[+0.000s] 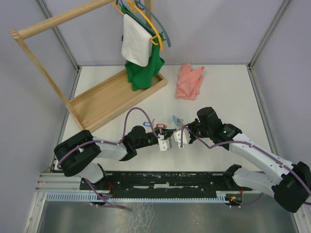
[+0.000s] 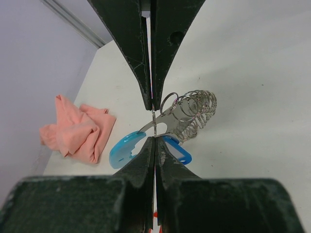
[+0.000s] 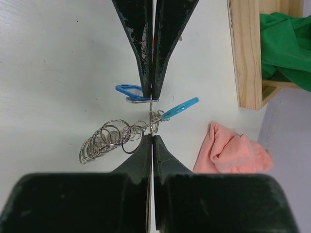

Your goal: Put the keys on the keyring

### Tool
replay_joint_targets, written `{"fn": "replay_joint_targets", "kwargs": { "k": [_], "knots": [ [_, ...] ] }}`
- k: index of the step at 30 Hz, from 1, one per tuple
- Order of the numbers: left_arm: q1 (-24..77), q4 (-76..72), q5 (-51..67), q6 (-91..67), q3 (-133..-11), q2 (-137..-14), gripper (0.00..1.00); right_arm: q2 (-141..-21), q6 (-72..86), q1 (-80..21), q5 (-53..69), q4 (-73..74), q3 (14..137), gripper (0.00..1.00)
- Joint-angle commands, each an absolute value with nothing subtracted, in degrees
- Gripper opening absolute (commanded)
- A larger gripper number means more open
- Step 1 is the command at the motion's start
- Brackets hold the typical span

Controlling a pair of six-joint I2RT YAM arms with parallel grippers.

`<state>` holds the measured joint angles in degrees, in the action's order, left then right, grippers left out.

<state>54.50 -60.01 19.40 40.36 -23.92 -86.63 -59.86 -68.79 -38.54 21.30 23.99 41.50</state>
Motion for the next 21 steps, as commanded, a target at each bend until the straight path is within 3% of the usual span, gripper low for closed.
{"fn": "replay_joint_targets", "kwargs": {
  "k": [1, 21],
  "knots": [
    [55.2, -61.1, 19.6, 42.4, -26.4, -87.0, 0.03, -59.7, -67.6, -39.1, 22.6, 20.8, 42.3, 0.01],
    [56.5, -65.2, 18.3, 40.9, -26.6, -88.2, 0.03, -60.8, -65.2, -40.3, 24.5, 21.3, 43.1, 0.01]
  ]
}}
